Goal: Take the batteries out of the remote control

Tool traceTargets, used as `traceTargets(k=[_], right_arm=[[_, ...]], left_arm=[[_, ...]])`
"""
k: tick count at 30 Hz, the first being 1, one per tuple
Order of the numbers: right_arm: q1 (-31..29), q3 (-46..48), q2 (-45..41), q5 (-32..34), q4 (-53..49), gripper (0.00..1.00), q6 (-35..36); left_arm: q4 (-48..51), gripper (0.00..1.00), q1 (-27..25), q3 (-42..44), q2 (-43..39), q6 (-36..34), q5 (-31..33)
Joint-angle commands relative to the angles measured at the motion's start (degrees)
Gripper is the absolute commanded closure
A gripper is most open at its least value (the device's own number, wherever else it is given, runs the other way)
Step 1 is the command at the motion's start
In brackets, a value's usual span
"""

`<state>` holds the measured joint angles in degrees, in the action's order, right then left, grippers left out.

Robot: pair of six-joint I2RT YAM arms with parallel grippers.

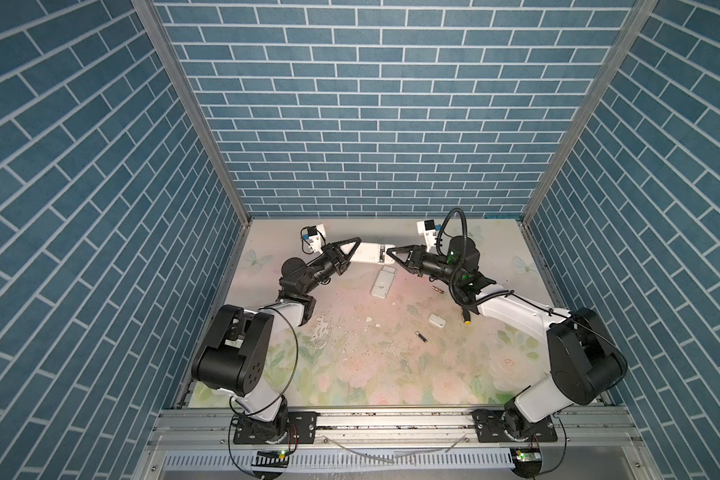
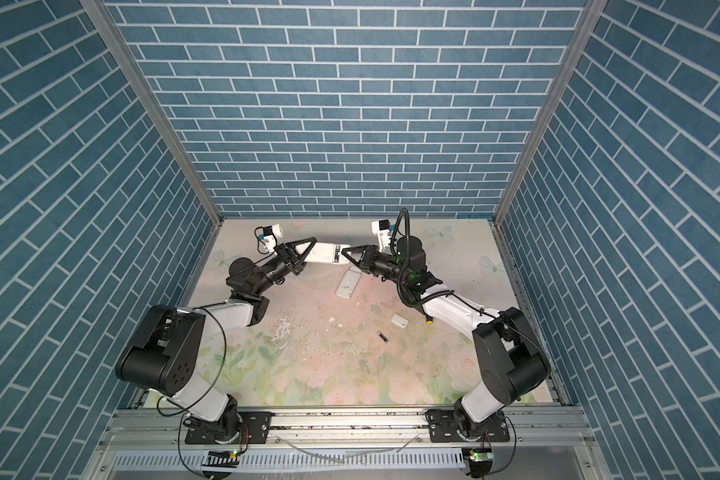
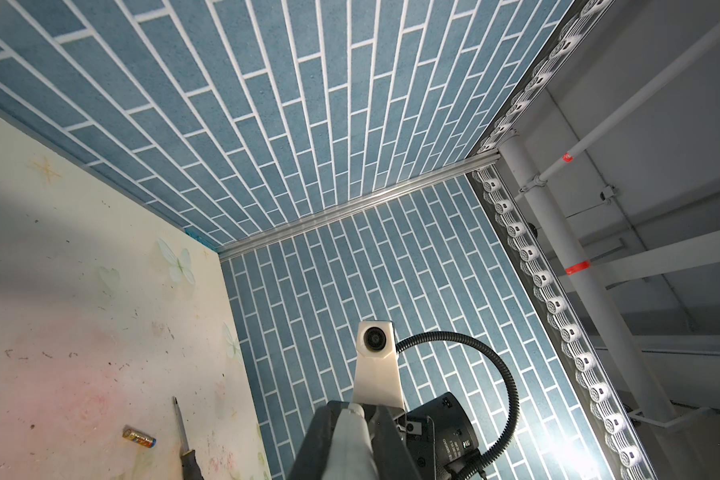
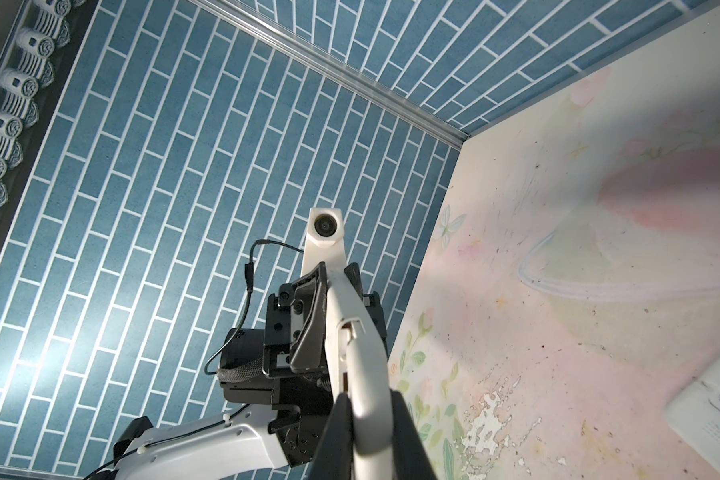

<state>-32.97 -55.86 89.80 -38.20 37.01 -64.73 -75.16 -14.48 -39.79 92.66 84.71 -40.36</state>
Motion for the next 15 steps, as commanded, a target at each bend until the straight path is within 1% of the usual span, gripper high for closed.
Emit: traceTargets(k=[1,5,12,15], right_arm=[[0.45,0.4,-2.88,-2.06,7.8,0.94,-0.05],[0.45,0.36,-3.06,-2.22,7.38,0.92,-0.05],[0.45,0.18,-3.4,-2.4,6.8,0.82,0.06],[0.45,0.14,-3.62,-2.39,6.6,0.81,0.13]], left_arm=[[3.26,1.0,1.04,1.47,0.07,-2.26,-0.16],[3.27,1.0,1.03,1.36,-0.06,-2.26,-0.16],[3.29,1.0,1.12,1.36,-0.2,-2.2,-0.25],[3.26,1.0,1.12,1.39,-0.21,-2.18,-0.25]])
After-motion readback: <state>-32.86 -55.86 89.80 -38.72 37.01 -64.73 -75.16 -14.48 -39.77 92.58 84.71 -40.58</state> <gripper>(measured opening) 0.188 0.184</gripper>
